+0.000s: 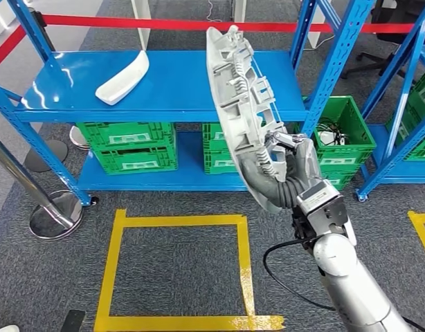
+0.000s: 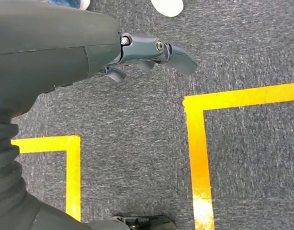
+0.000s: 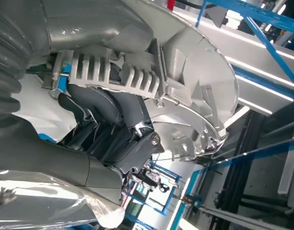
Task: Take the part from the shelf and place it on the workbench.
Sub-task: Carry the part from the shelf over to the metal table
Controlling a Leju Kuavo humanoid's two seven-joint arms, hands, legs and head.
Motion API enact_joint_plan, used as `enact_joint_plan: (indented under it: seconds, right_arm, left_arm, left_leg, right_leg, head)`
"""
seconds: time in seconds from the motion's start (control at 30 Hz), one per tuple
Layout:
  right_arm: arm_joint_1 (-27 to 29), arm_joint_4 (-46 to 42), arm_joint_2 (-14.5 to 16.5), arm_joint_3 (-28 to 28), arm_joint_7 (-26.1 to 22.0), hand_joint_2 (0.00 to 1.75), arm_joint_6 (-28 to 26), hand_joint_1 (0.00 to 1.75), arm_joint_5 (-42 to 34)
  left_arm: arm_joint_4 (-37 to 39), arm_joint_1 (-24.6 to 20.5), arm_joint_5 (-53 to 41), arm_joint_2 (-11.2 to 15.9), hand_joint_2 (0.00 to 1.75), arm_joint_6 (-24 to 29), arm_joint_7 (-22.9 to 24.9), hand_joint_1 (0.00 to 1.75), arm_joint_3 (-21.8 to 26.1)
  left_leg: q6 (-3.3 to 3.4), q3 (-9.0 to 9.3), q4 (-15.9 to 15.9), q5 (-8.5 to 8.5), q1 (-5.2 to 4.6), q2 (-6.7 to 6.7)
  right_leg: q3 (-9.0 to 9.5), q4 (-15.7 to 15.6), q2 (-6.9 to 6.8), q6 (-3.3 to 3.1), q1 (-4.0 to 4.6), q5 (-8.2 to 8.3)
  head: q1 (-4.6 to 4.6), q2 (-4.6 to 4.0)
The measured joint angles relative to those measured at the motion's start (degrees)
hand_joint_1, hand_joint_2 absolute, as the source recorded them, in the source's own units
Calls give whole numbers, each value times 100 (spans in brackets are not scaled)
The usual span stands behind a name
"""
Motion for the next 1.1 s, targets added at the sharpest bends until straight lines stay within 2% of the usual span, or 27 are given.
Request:
enact_joint_plan:
  seconds: [0.03, 0.1, 0.13, 0.17, 0.2, 0.27, 0.3, 0.33, 0.37, 0.43, 0.5, 0.53, 0.6, 0.67, 0.7, 0.77, 0.8, 0.83, 0.87, 0.9, 0.93, 0.97, 1.03, 1.1]
  right_arm:
    - [-1, -1, -5, -8, 0, 175, 2, 175, -2]
    - [0, -3, -18, -26, 1, 175, 2, 175, 4]
    - [-2, -2, -24, -38, 3, 175, -1, 175, 18]
    - [-4, -2, -26, -51, 6, 175, -4, 175, 38]
    - [-6, -2, -27, -62, 10, 175, -9, 175, 64]
    - [-6, -2, -29, -84, 24, 175, -22, 175, 104]
    - [-5, -1, -32, -91, 32, 175, -28, 175, 114]
    - [-4, -1, -33, -96, 40, 175, -33, 175, 116]
    - [-4, 0, -34, -97, 46, 175, -38, 175, 117]
    - [-6, 0, -35, -97, 52, 175, -42, 175, 117]
    - [-12, 0, -35, -97, 55, 175, -45, 175, 119]
    - [-13, 0, -35, -97, 56, 175, -47, 175, 120]
    - [-15, -1, -35, -99, 60, 175, -51, 175, 123]
    - [-20, -1, -36, -107, 61, 175, -54, 175, 130]
    - [-23, -1, -37, -110, 60, 175, -54, 175, 133]
    - [-21, 0, -37, -113, 60, 175, -54, 175, 135]
    - [-15, 3, -37, -113, 60, 175, -54, 175, 135]
    - [-9, 6, -37, -112, 61, 175, -54, 175, 135]
    - [-6, 9, -39, -113, 61, 175, -54, 175, 136]
    - [-6, 12, -42, -116, 62, 175, -54, 175, 137]
    - [-9, 13, -45, -120, 62, 175, -54, 175, 141]
    - [-17, 13, -49, -125, 62, 175, -54, 175, 146]
    - [-45, 12, -50, -131, 60, 175, -55, 175, 158]
    - [-60, 11, -53, -134, 60, 175, -56, 175, 165]
  left_arm:
    - [-1, 0, 5, 3, 175, -2, -18, 0, 0]
    - [-2, 4, 9, 7, 175, -4, -38, 0, 0]
    - [-2, 6, 10, 6, 175, -5, -39, 0, -1]
    - [-2, 8, 13, 8, 175, -7, -39, 0, -1]
    - [-2, 8, 15, 12, 175, -8, -39, 0, -2]
    - [-2, 9, 18, 24, 175, -11, -33, 0, -2]
    - [-2, 10, 16, 28, 175, -14, -28, 0, -2]
    - [-2, 11, 13, 29, 175, -16, -23, 0, -2]
    - [-2, 10, 9, 28, 175, -19, -17, 0, -2]
    - [-2, 5, 2, 30, 175, -20, -8, 0, -2]
    - [-2, 1, -1, 34, 175, -20, -1, 0, -2]
    - [-2, -1, -4, 37, 175, -20, 3, 0, -2]
    - [-2, -6, -9, 40, 175, -20, 10, 0, -2]
    - [-2, -13, -13, 38, 175, -20, 13, 0, -2]
    - [-2, -16, -15, 35, 175, -20, 14, 0, -2]
    - [-2, -19, -18, 28, 175, -20, 16, 0, -2]
    - [-2, -19, -19, 26, 175, -20, 18, 0, -2]
    - [-2, -19, -19, 23, 175, -20, 19, 0, -2]
    - [-2, -20, -19, 21, 175, -20, 20, 0, -2]
    - [-2, -21, -19, 19, 175, -20, 22, 0, -2]
    - [-2, -22, -20, 15, 175, -20, 24, 0, -2]
    - [-2, -23, -22, 11, 175, -20, 25, 0, -2]
    - [-2, -24, -31, 10, 175, -19, 28, 0, -2]
    - [-2, -26, -34, 15, 175, -18, 33, 0, -2]
  left_leg:
    - [-33, -25, 19, 21, -7, -1]
    - [-99, -49, 32, 63, -13, -4]
    - [-134, -76, 71, 30, -8, -9]
    - [-169, -128, 192, -75, -2, -13]
    - [-201, -224, 445, -261, 8, -16]
    - [-255, -498, 1217, -712, 25, -19]
    - [-270, -604, 1550, -847, 31, -19]
    - [-274, -630, 1706, -866, 35, -19]
    - [-269, -556, 1636, -773, 39, -19]
    - [-230, -170, 938, -410, 41, -35]
    - [-174, 168, 281, -216, 28, -70]
    - [-147, 232, 140, -214, 19, -83]
    - [-90, 238, 72, -242, 14, -81]
    - [-20, 238, 15, -239, 39, -64]
    - [6, 239, -5, -228, 53, -53]
    - [36, 231, -9, -222, 53, -37]
    - [40, 228, -6, -223, 49, -31]
    - [42, 228, -1, -224, 45, -28]
    - [44, 230, 4, -228, 43, -26]
    - [42, 234, 10, -231, 41, -25]
    - [34, 237, 18, -239, 39, -24]
    - [20, 232, 30, -248, 24, -21]
    - [-20, 185, 69, -256, -4, -5]
    - [-59, 136, 101, -245, -16, 24]
  right_leg:
    - [56, -101, 7, -35, 9, -17]
    - [27, -103, 15, -123, 9, 20]
    - [8, -108, 13, -173, 1, 44]
    - [-9, -115, 8, -220, -9, 73]
    - [-27, -121, 3, -257, -18, 100]
    - [-66, -116, 0, -290, -16, 134]
    - [-83, -111, 1, -291, -14, 144]
    - [-96, -106, 3, -288, -14, 152]
    - [-104, -100, 8, -285, -13, 157]
    - [-107, -89, 20, -273, -11, 156]
    - [-129, -79, 36, -231, 2, 161]
    - [-149, -77, 43, -202, 5, 170]
    - [-186, -77, 54, -131, 7, 183]
    - [-285, 47, 50, -70, 6, 72]
    - [-403, 275, 46, -47, 6, -66]
    - [-773, 1045, 41, -14, 2, -414]
    - [-963, 1429, 41, -2, 1, -533]
    - [-1070, 1629, 40, 5, 1, -542]
    - [-1079, 1611, 38, 3, 1, -441]
    - [-990, 1388, 33, -7, 2, -260]
    - [-814, 978, 3, -26, 5, -24]
    - [-630, 593, -39, -45, 18, 143]
    - [-394, 69, -96, -93, 36, 279]
    - [-392, 11, -66, -134, 36, 250]
  head:
    - [-3, 0]
    - [0, 0]
    - [-6, 0]
    - [-10, 0]
    - [-15, 0]
    - [-22, 0]
    - [-22, 0]
    - [-22, 0]
    - [-22, 0]
    - [-23, 0]
    - [-21, 0]
    - [-20, 0]
    - [-19, 0]
    - [-9, 0]
    - [-4, 0]
    - [-2, 0]
    - [-3, 0]
    - [-3, 0]
    - [-1, 0]
    - [-1, 0]
    - [-1, 0]
    - [-1, 0]
    - [-10, 0]
    - [-18, 0]
